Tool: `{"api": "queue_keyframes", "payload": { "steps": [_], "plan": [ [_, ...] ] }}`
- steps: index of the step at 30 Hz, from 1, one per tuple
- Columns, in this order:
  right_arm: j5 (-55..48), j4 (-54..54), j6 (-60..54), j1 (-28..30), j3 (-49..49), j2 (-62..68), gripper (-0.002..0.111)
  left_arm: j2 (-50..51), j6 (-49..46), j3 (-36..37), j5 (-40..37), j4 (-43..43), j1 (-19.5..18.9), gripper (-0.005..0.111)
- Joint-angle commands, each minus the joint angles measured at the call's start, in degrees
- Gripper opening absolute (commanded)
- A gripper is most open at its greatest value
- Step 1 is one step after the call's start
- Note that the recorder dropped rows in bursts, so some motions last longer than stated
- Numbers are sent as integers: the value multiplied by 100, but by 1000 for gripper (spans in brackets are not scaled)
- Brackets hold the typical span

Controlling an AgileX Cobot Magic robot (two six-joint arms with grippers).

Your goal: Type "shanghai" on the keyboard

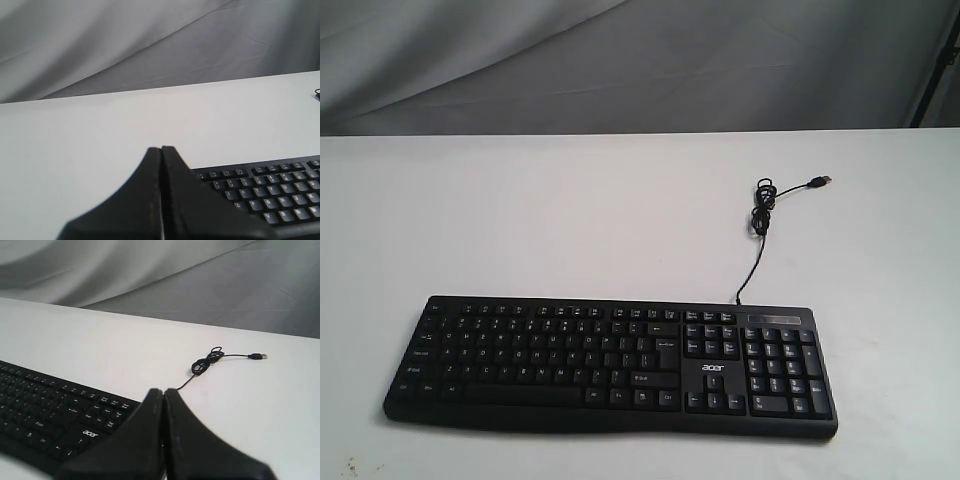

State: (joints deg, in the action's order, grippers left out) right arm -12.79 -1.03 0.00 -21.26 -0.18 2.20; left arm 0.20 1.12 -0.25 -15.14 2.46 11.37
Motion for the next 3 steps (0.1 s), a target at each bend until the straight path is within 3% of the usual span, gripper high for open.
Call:
{"api": "queue_keyframes", "payload": {
  "steps": [1, 3],
  "plan": [
    [-28, 67, 0, 28, 18, -35, 0, -20, 16, 25, 28, 4, 23, 0],
    [-28, 67, 0, 28, 18, -35, 0, -20, 16, 25, 28, 4, 23, 0]
  ]
}}
